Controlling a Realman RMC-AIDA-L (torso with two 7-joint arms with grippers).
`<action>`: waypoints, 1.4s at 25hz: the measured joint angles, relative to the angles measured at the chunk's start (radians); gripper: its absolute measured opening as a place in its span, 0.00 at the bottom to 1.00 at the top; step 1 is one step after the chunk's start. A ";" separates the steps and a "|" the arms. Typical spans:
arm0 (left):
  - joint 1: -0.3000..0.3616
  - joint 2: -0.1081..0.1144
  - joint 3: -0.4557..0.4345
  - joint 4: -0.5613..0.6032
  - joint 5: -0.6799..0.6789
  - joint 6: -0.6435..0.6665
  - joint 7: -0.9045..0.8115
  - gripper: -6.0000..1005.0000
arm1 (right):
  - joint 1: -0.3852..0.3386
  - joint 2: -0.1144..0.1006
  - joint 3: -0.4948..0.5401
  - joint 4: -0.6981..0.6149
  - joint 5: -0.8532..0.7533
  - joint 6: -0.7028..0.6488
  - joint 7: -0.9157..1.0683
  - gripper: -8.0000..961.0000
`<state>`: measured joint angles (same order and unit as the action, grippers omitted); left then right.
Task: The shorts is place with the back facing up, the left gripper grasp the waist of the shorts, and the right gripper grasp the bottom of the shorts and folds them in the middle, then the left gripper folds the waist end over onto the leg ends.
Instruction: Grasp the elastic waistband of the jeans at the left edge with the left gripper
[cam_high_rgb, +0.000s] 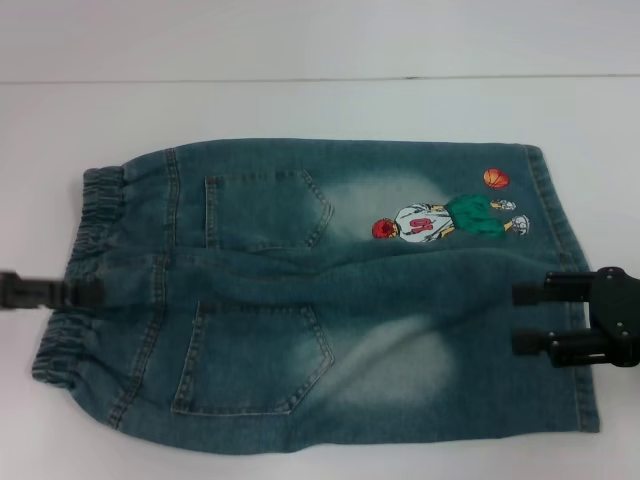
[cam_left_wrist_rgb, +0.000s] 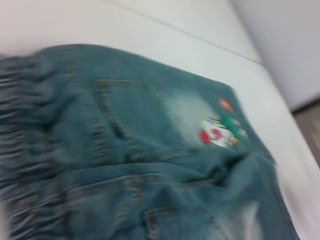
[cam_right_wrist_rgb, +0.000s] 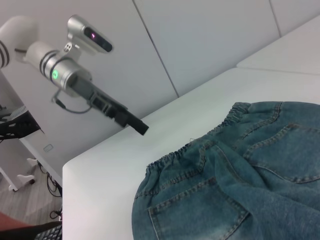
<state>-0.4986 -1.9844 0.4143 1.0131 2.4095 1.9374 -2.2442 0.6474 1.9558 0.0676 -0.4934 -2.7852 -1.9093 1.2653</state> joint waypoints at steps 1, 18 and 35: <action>-0.012 0.008 -0.013 0.000 0.022 0.000 -0.042 0.79 | 0.000 0.000 0.000 0.000 0.002 0.001 -0.001 0.83; -0.100 0.030 0.051 -0.056 0.319 -0.098 -0.287 0.79 | 0.015 0.010 -0.037 0.001 0.007 0.030 -0.001 0.83; -0.115 0.020 0.108 -0.117 0.372 -0.219 -0.294 0.79 | 0.021 0.011 -0.041 0.001 0.007 0.040 0.000 0.83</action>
<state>-0.6137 -1.9649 0.5227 0.8962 2.7812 1.7181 -2.5377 0.6688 1.9666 0.0265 -0.4924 -2.7780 -1.8690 1.2655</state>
